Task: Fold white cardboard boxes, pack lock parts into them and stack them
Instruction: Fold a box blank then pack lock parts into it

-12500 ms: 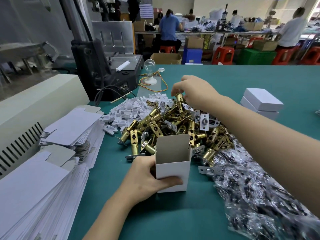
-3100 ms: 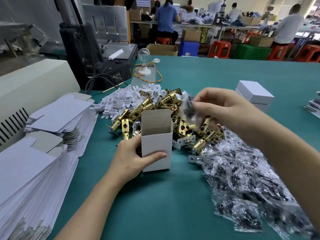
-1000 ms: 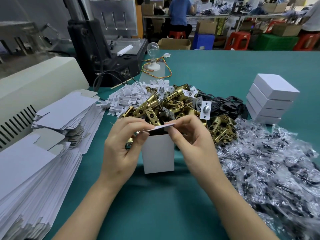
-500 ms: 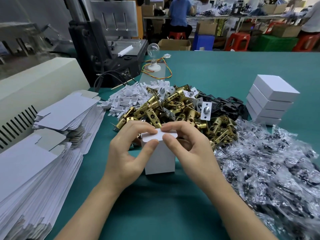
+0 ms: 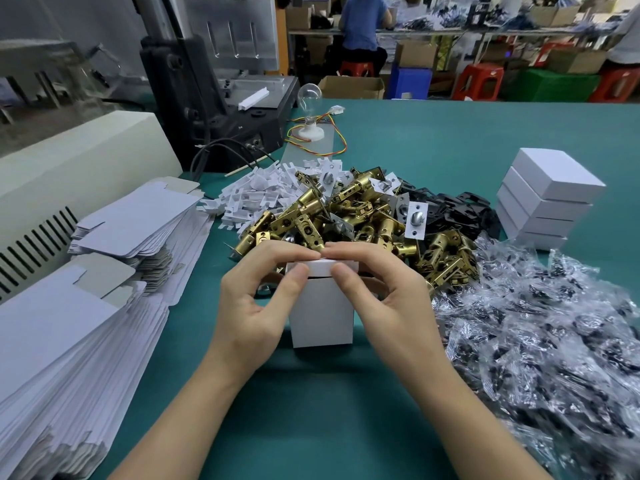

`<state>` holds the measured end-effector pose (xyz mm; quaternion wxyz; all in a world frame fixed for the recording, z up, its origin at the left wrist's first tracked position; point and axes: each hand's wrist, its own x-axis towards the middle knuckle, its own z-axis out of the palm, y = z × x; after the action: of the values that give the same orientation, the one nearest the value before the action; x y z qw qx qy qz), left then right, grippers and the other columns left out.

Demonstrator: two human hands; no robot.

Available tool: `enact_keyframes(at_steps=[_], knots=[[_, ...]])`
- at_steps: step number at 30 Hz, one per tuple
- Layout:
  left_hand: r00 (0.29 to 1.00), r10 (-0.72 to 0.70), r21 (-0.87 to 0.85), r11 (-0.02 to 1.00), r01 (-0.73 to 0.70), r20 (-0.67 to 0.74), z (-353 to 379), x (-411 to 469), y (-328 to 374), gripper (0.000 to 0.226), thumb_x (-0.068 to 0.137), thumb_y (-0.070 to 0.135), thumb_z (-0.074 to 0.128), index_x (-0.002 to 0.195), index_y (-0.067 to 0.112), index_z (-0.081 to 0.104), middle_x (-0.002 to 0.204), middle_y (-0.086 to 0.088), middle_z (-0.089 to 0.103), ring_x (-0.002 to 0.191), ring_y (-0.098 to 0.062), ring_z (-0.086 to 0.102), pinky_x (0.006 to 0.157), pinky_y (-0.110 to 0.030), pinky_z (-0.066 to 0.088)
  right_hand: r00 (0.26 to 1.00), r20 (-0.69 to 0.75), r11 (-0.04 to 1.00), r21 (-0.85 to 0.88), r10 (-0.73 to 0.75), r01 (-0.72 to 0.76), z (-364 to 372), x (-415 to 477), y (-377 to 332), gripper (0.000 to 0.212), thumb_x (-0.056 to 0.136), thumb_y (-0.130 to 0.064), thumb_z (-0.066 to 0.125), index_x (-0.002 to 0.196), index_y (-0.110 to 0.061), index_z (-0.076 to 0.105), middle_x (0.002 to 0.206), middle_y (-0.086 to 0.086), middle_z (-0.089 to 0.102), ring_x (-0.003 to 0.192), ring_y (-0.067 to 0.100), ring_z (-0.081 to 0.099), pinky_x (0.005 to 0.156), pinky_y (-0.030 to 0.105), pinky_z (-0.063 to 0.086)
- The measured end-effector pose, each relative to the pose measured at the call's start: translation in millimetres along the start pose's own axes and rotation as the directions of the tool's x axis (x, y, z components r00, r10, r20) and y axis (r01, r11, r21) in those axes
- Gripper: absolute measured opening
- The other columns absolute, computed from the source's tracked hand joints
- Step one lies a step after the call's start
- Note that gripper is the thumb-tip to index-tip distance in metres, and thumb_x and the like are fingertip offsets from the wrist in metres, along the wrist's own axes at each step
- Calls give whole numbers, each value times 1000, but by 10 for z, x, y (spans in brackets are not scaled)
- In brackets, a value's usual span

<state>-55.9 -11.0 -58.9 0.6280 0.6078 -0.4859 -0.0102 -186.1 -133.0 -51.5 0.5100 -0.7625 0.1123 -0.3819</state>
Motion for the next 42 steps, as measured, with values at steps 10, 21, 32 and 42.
enact_keyframes(at_steps=[10,21,32,42], knots=[[999,-47,-49,998,48,5,-25,15,-30,21,101,23,54,106,25,74,105,2,73,100,-25,67,83,-33,51,999,-36,999,42,18,-16,-42,4,11,18,98,-11,65,108,-20,78,111,-9,75,112,21,69,89,38,59],[1000,-9,-4,1000,9,29,-59,8,-13,19,101,22,56,106,23,74,104,4,73,100,-24,68,83,-28,52,999,-34,1000,-28,-6,5,-77,-1,-52,15,95,-11,70,103,-21,78,105,-14,75,106,14,70,80,23,56],[996,89,64,994,-90,31,-72,5,-18,19,100,16,57,108,22,73,111,5,74,110,-20,70,92,-25,52,998,0,994,-86,-66,65,-113,9,-38,16,96,-6,69,106,-15,78,109,-11,75,112,7,68,89,22,54],[994,105,141,985,-103,-8,-92,6,-22,16,101,20,62,108,18,76,112,5,76,110,-17,72,92,-25,54,999,46,998,-55,-18,20,-131,15,-61,28,97,-8,57,111,-21,77,120,-13,73,121,3,64,99,23,52]])
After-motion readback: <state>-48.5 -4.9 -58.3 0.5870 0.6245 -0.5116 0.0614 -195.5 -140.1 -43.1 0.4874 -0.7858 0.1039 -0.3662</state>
